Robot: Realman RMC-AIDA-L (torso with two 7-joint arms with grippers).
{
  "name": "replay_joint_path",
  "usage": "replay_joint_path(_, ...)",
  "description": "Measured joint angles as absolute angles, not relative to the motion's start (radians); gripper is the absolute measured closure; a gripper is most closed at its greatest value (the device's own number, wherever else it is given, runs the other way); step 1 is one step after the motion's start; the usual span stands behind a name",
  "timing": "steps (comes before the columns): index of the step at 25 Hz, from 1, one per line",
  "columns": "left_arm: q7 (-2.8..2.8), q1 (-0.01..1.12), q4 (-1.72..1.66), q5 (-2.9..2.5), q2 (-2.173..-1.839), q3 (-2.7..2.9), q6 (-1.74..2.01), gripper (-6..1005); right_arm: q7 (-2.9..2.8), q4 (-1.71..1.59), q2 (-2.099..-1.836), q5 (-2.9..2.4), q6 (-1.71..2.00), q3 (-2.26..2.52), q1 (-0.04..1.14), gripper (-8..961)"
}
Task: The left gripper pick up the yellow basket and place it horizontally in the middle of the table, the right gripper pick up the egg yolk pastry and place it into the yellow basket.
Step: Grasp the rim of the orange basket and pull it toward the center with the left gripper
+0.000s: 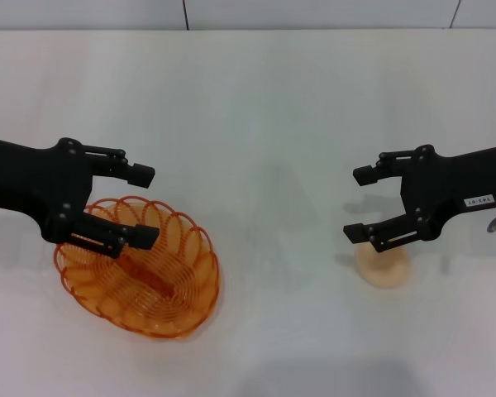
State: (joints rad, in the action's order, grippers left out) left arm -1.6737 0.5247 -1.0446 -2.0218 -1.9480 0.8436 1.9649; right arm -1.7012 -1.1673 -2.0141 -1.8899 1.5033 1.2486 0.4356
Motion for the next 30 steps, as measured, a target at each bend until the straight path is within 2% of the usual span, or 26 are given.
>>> replay_joint_path(9,-1.681,0.526,-1.045,-2.027,-1.945,0.843,1.96,126,-1.701,-1.167,-2.014,-1.89,1.503,1.249,0.434,86)
replay_joint_path(15,-1.862,0.588,-1.088,-2.147,-1.898,0.831,1.945,127,-1.701,-1.168,-2.014,-1.89,1.501,1.249,0.435,86)
replay_joint_path(22,-2.039,0.681,-1.108,-2.427,-1.868,0.828,1.944,127,-1.701,-1.167,-2.014,-1.879,1.494,1.253,0.433,87)
replay_joint_path(26,-2.089,0.707,-1.101,-2.519,-1.869,0.831,1.94,128,-1.702,-1.166,-2.015,-1.868,1.491,1.256,0.433,87)
replay_joint_path(30,-2.115,0.73,-1.093,-2.625,-1.886,0.838,1.941,128,-1.703,-1.156,-2.017,-1.852,1.488,1.256,0.437,87)
